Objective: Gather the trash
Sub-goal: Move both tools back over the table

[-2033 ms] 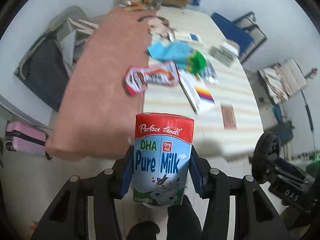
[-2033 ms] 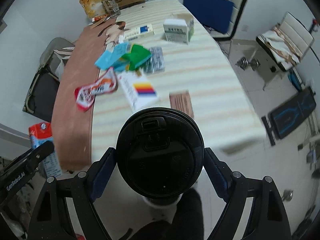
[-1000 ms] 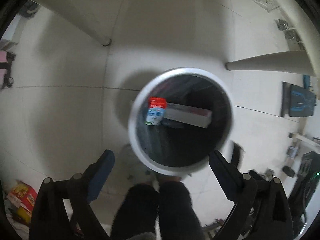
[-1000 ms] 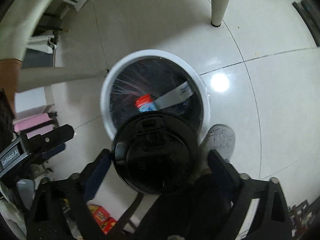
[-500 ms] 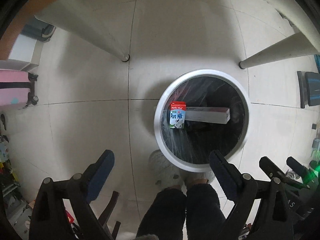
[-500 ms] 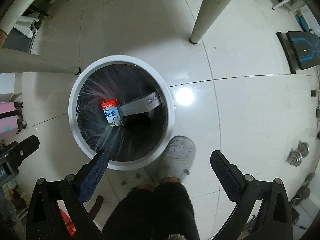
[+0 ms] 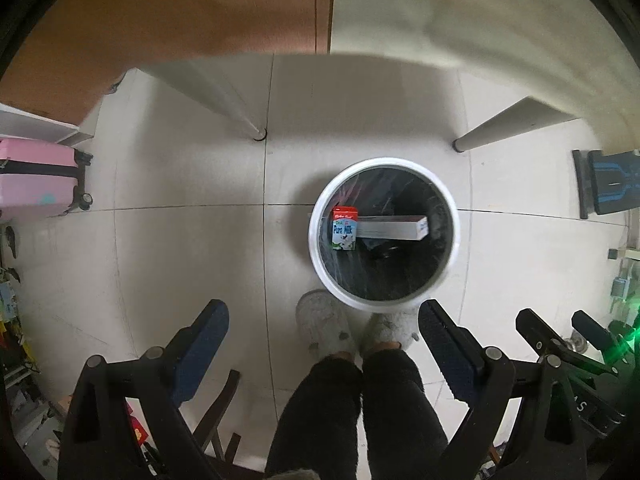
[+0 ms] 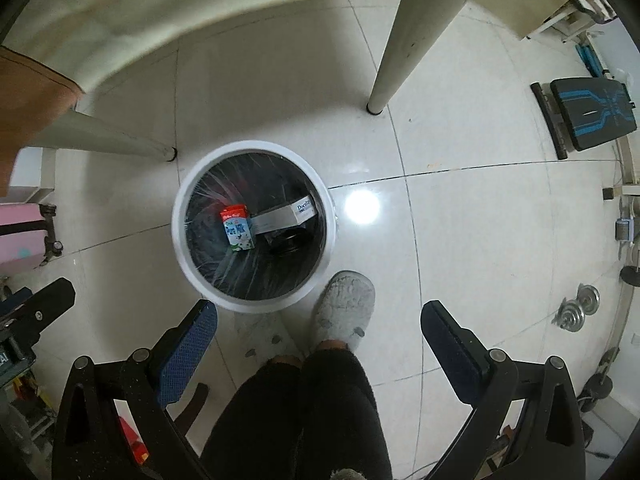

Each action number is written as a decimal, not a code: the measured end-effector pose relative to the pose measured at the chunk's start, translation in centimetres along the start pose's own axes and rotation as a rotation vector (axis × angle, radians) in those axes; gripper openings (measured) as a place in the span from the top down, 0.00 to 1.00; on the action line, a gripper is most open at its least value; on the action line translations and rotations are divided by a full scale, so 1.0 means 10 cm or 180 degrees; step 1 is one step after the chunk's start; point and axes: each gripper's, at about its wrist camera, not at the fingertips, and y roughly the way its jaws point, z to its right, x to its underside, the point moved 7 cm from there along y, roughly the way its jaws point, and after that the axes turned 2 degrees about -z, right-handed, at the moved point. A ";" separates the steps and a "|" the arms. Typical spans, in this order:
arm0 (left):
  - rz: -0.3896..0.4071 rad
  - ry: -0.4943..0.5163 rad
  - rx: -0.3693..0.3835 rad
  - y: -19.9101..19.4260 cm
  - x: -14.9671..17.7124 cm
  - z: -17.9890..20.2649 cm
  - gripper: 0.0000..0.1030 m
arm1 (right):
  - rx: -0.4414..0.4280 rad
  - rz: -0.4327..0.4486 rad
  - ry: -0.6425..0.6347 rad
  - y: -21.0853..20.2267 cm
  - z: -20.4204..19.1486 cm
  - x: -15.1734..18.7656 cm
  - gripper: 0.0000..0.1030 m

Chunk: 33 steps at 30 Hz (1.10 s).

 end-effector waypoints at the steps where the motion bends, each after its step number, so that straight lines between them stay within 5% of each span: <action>1: 0.0015 0.0012 0.0001 -0.14 0.03 0.01 0.06 | -0.0003 0.0016 0.0006 -0.14 0.00 0.03 0.00; 11: 0.0250 0.0010 0.0182 -1.55 0.21 0.00 0.06 | -0.0174 0.0252 0.0064 -1.77 -0.11 0.27 0.00; 17: 0.0718 -0.0080 0.0299 -2.53 -0.17 -0.02 0.06 | -0.0398 0.0574 0.0162 -2.93 -0.15 0.01 0.00; 25: 0.1183 -0.0288 0.0167 -3.32 -1.16 -0.18 0.06 | -0.0495 0.1007 0.0179 -4.01 -0.11 -1.12 0.00; 33: 0.0986 -0.0799 -0.0093 -3.13 -1.95 -0.39 0.06 | -0.0285 0.0723 -0.0291 -3.54 -0.59 -2.68 0.00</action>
